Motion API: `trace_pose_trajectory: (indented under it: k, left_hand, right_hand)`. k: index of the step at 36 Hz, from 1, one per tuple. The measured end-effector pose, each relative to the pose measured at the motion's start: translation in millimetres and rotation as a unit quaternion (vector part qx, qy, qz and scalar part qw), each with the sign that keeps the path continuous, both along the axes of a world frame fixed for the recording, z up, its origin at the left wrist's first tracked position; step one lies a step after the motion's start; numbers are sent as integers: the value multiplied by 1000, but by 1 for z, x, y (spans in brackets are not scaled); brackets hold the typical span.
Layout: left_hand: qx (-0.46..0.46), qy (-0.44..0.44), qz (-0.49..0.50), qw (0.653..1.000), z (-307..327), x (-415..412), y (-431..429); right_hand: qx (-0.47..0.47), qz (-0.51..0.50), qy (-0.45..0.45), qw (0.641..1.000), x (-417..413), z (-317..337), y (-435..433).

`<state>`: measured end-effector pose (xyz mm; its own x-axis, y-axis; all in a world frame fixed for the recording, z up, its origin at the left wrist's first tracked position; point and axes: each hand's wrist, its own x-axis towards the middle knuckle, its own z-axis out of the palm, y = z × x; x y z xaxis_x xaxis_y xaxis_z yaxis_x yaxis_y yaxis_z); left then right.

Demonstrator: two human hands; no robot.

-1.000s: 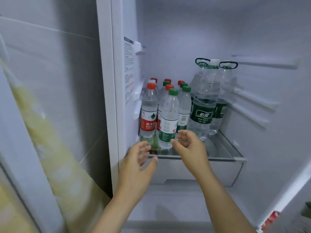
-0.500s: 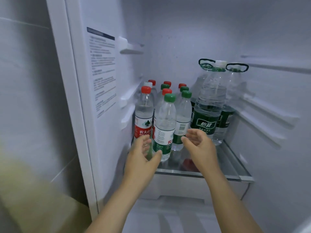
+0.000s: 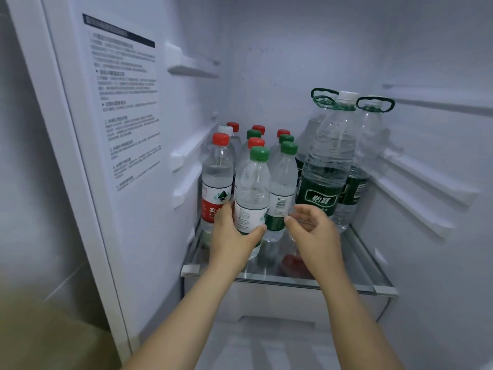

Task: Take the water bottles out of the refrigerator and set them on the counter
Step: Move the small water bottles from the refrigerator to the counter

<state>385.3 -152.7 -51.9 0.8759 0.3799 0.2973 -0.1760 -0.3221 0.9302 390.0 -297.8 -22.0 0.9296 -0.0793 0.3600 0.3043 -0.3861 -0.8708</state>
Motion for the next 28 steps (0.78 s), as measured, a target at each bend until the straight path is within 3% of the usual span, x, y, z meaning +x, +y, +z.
trace_pose_trajectory:
  k: [28]
  left_hand:
    - [9, -8, 8, 1000, -18, -18, 23]
  right_hand:
    - [23, 8, 29, 999, 22, -6, 15]
